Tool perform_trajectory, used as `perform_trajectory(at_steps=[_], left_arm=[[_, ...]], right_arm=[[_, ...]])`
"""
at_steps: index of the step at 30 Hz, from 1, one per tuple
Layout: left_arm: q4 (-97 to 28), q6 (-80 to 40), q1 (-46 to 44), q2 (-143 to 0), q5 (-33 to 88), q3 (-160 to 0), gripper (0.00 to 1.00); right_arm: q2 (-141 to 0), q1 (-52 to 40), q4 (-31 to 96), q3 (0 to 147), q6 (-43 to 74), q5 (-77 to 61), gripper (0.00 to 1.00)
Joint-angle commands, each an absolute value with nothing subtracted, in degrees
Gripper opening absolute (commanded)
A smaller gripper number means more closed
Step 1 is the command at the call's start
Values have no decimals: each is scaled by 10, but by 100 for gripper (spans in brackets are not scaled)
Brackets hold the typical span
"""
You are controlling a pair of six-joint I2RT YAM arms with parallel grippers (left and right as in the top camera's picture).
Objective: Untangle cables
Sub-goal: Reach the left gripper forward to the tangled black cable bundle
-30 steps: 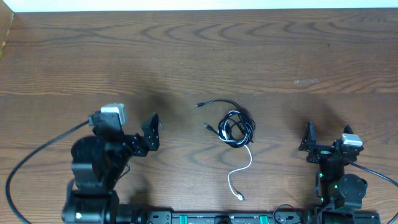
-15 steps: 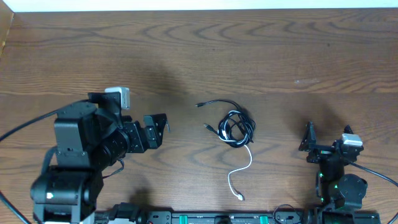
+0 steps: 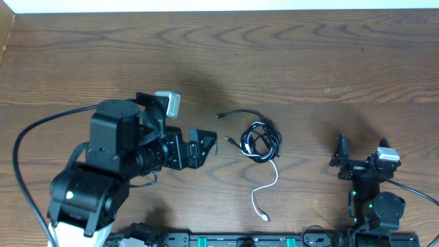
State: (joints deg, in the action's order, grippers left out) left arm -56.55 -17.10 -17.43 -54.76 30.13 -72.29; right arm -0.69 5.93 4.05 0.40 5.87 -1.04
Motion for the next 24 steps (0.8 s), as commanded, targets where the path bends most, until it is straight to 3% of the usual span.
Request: perform_trajectory(at_steps=[1,9,18,24], left_arm=[[-562,-260,-189,-571,311,-734,98],[-528,-394,-217,-658,311,-734,98],[-496,-451,-270,-783,311,-734,100],[-436,-511,-307,-855,311,-734,95]], right_arm=[[-3,64,43,3,55,-8,99],[-3,64,43,3,55,-8,99],[-3,64,43,3,55,-8,99],[-3,64,43,3,55,-8,99]])
